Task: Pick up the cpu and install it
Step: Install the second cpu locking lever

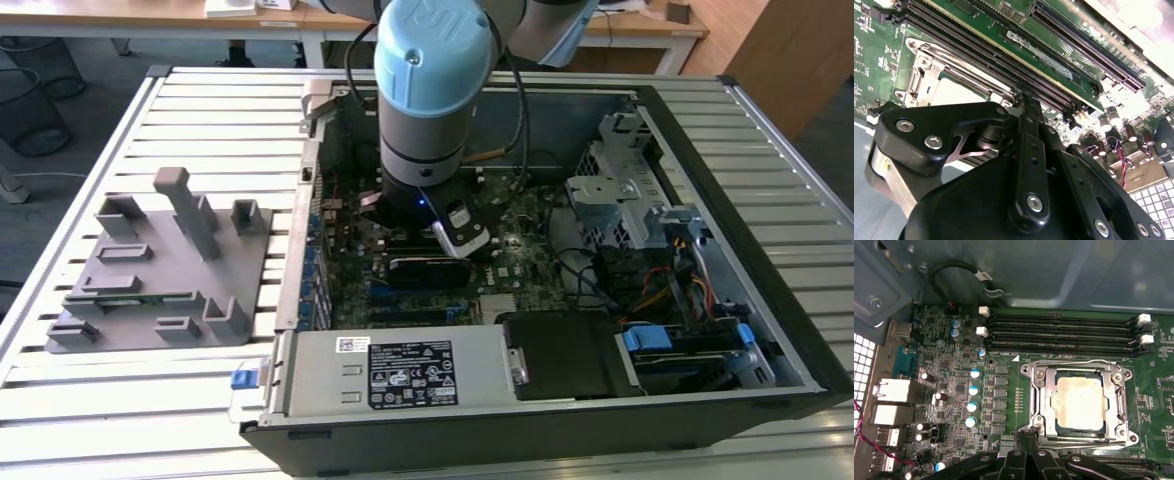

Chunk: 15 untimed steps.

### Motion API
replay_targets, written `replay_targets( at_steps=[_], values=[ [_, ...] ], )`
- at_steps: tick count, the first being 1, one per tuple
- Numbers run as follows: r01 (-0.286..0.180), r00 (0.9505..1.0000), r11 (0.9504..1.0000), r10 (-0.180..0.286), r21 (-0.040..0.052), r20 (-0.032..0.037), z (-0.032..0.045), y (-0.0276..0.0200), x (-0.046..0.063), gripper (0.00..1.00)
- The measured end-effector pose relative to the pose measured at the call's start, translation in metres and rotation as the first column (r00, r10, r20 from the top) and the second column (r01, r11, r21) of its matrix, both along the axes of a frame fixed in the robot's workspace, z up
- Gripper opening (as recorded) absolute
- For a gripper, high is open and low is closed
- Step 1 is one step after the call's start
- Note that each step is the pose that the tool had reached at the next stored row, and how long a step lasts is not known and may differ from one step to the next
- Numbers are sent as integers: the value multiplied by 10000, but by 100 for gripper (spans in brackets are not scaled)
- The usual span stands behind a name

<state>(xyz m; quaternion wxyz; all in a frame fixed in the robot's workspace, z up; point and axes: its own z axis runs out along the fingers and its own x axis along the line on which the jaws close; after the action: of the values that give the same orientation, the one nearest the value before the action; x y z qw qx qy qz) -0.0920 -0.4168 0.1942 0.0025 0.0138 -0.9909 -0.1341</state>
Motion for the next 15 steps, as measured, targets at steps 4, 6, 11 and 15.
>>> replay_targets(
  at_steps=[4,6,11,15],
  values=[
    [0,10000,10000,0,6,0,-7,-1,0,11],
    [-1,10000,10000,1,5,-3,-17,0,-1,11],
    [0,10000,10000,0,18,1,-45,0,-1,11],
    [0,10000,10000,0,40,0,-45,0,-11,11]
  ],
)
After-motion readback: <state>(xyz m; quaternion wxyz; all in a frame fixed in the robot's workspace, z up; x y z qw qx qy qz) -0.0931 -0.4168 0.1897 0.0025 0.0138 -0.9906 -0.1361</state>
